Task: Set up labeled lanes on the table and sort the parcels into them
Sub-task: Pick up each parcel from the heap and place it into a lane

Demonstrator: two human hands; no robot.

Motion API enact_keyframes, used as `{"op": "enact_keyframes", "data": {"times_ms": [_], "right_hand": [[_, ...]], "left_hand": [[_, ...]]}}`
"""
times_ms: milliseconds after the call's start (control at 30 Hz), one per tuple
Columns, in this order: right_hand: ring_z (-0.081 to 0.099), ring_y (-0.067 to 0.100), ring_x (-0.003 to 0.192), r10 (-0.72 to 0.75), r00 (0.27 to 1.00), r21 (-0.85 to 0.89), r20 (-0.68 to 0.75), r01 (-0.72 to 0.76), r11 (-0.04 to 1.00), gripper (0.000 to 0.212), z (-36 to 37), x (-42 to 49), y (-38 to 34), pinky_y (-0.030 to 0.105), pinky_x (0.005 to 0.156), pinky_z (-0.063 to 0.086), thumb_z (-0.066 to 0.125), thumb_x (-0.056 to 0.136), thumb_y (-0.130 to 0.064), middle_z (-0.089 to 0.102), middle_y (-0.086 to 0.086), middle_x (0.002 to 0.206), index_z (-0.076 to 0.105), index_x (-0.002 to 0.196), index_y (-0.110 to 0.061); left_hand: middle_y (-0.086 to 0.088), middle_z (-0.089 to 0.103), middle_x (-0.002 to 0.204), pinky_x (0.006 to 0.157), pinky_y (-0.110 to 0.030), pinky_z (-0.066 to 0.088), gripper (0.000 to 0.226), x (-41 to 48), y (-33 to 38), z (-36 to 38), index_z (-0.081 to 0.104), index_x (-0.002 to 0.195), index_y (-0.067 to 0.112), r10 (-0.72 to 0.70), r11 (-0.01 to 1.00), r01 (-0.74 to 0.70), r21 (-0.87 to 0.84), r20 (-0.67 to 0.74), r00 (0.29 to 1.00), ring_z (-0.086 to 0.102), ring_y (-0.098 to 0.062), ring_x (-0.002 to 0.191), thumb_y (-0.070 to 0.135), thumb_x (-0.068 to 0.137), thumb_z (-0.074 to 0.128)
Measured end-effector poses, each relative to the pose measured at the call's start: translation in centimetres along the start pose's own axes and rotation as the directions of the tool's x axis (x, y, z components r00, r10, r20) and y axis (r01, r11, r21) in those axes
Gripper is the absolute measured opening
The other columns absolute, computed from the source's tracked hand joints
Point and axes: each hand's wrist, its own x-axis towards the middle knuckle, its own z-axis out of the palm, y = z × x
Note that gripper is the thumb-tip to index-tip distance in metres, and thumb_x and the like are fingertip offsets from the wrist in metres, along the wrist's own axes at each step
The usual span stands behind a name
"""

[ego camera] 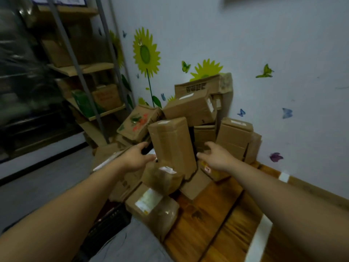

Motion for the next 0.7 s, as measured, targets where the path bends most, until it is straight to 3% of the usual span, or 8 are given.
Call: {"op": "enact_keyframes", "data": {"times_ms": [133, 200, 267, 367, 433, 533, 633, 700], "right_hand": [[0.046, 0.027, 0.128, 0.022, 0.976, 0.097, -0.215, -0.001, 0.995, 0.069, -3.3, 7.1, -2.5, 0.039, 0.101, 0.044, 0.055, 0.091, -0.048, 0.035, 0.006, 0.150, 0.027, 0.149, -0.021], [0.042, 0.028, 0.131, 0.042, 0.961, 0.097, -0.274, -0.016, 0.995, 0.070, -4.9, 10.0, -3.5, 0.041, 0.104, 0.041, 0.055, 0.091, -0.049, 0.033, 0.006, 0.151, 0.027, 0.149, -0.022], [0.039, 0.029, 0.133, 0.051, 0.957, 0.098, -0.284, -0.024, 0.995, 0.070, -6.2, 12.3, -3.9, 0.041, 0.105, 0.037, 0.054, 0.091, -0.049, 0.032, 0.006, 0.152, 0.027, 0.149, -0.022], [0.044, 0.029, 0.130, 0.070, 0.945, 0.133, -0.320, -0.028, 0.991, 0.069, -7.4, 15.0, -4.3, 0.040, 0.105, 0.038, 0.057, 0.090, -0.047, 0.038, 0.008, 0.148, 0.031, 0.147, -0.018], [0.044, 0.030, 0.129, 0.105, 0.932, 0.156, -0.346, -0.053, 0.986, 0.070, -7.7, 16.4, -4.4, 0.040, 0.106, 0.038, 0.057, 0.089, -0.047, 0.040, 0.010, 0.147, 0.032, 0.146, -0.016], [0.039, 0.030, 0.134, 0.182, 0.907, 0.191, -0.380, -0.115, 0.975, 0.082, -7.7, 18.4, -4.7, 0.042, 0.111, 0.034, 0.054, 0.087, -0.057, 0.035, 0.011, 0.151, 0.025, 0.150, -0.014], [0.038, 0.031, 0.135, 0.231, 0.877, 0.203, -0.421, -0.157, 0.967, 0.082, -7.5, 20.0, -5.7, 0.040, 0.111, 0.033, 0.049, 0.087, -0.061, 0.035, 0.011, 0.151, 0.026, 0.150, -0.013], [0.038, 0.031, 0.135, 0.268, 0.860, 0.206, -0.433, -0.195, 0.959, 0.075, -7.1, 21.1, -6.6, 0.038, 0.108, 0.032, 0.044, 0.091, -0.059, 0.037, 0.010, 0.150, 0.027, 0.149, -0.015]], "left_hand": [[0.002, 0.051, 0.132, 0.093, -0.028, 0.042, 0.053, 7.5, 2.6, -2.5, 0.039, 0.136, 0.028, 0.066, 0.997, -0.066, -0.030, 0.010, 0.998, 0.051, -0.018, 0.116, 0.037, 0.089, 0.061], [-0.004, 0.045, 0.141, 0.101, -0.032, 0.041, 0.066, 10.6, 4.0, -3.2, 0.031, 0.146, 0.024, 0.089, 0.996, -0.089, -0.027, 0.011, 0.996, 0.047, -0.023, 0.125, 0.040, 0.088, 0.061], [-0.005, 0.037, 0.149, 0.104, -0.029, 0.035, 0.070, 13.5, 5.3, -3.6, 0.026, 0.149, 0.020, 0.108, 0.994, -0.108, -0.021, -0.003, 0.994, 0.040, -0.023, 0.132, 0.038, 0.090, 0.059], [-0.005, 0.044, 0.144, 0.094, -0.023, 0.035, 0.062, 17.9, 7.1, -4.0, 0.031, 0.145, 0.013, 0.164, 0.983, -0.163, -0.091, 0.007, 0.986, 0.046, -0.017, 0.122, 0.030, 0.093, 0.058], [-0.008, 0.041, 0.146, 0.098, -0.027, 0.036, 0.065, 20.9, 8.1, -4.0, 0.026, 0.148, 0.013, 0.160, 0.985, -0.159, -0.070, 0.010, 0.987, 0.047, -0.021, 0.124, 0.037, 0.093, 0.055], [-0.011, 0.038, 0.147, 0.088, -0.028, 0.043, 0.063, 24.8, 8.9, -4.3, 0.026, 0.148, 0.012, 0.154, 0.988, -0.154, -0.010, -0.004, 0.988, 0.056, -0.025, 0.108, 0.041, 0.096, 0.047], [-0.017, 0.037, 0.148, 0.105, -0.036, 0.033, 0.067, 29.2, 8.5, -4.4, 0.032, 0.144, 0.006, 0.132, 0.991, -0.133, 0.028, 0.042, 0.990, 0.042, -0.033, 0.130, 0.050, 0.095, 0.043], [-0.017, 0.043, 0.142, 0.101, -0.039, 0.036, 0.065, 31.4, 8.2, -4.7, 0.041, 0.138, 0.006, 0.086, 0.996, -0.086, -0.008, 0.127, 0.988, 0.044, -0.034, 0.125, 0.055, 0.094, 0.038]]}}
